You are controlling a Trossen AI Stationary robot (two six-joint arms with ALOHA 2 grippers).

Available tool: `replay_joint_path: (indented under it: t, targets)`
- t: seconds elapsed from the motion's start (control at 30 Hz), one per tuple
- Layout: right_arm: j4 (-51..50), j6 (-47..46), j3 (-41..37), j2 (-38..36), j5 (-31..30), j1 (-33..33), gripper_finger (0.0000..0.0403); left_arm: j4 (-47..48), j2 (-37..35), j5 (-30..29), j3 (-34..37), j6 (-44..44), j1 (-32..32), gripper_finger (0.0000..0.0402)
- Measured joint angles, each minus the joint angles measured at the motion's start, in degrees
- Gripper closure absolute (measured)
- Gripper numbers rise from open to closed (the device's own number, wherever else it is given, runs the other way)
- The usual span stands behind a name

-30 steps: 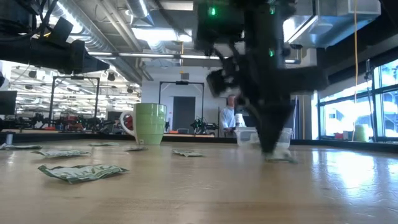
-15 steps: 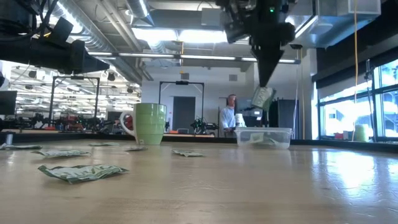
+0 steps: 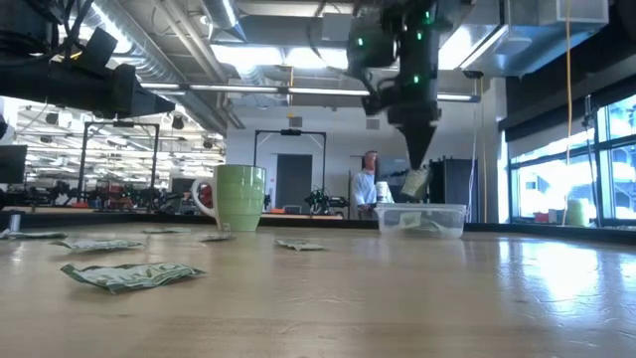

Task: Pick and place items into bin
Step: Put the green truvia packet into the transparent bin, then put the white stevia packet into the transparent bin

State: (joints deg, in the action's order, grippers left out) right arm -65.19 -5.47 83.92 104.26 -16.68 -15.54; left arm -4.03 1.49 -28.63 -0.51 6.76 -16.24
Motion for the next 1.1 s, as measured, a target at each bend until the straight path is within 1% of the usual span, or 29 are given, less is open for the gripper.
replay_joint_path:
  t: [0.07,0.27,0.4,0.57,0.8,0.97,1.1]
  targets:
    - [2.9,1.1,-2.1,0.0,0.6,-2.0,0.0403,0.0,0.0,0.0,0.0,0.0,0.0,0.0325]
    - [7.4,2.7,-7.3,0.0,1.4,-5.8,0.0403,0.0,0.0,0.0,0.0,0.0,0.0,0.0325]
    - [10.6,2.9,-10.3,0.0,3.8,-7.2,0.0403,0.0,0.0,0.0,0.0,0.0,0.0,0.0325]
    - [11.4,2.7,-12.3,0.0,4.3,-7.4,0.0392,0.0,0.0,0.0,0.0,0.0,0.0,0.0325]
    - [11.7,1.5,-12.6,0.0,4.1,-7.4,0.0349,0.0,0.0,0.0,0.0,0.0,0.0,0.0325]
    - [10.3,1.3,-12.5,0.0,-0.4,-7.4,0.0304,0.0,0.0,0.0,0.0,0.0,0.0,0.0325]
    - [6.9,-0.4,-10.3,0.0,-4.6,-7.1,0.0269,0.0,0.0,0.0,0.0,0.0,0.0,0.0325]
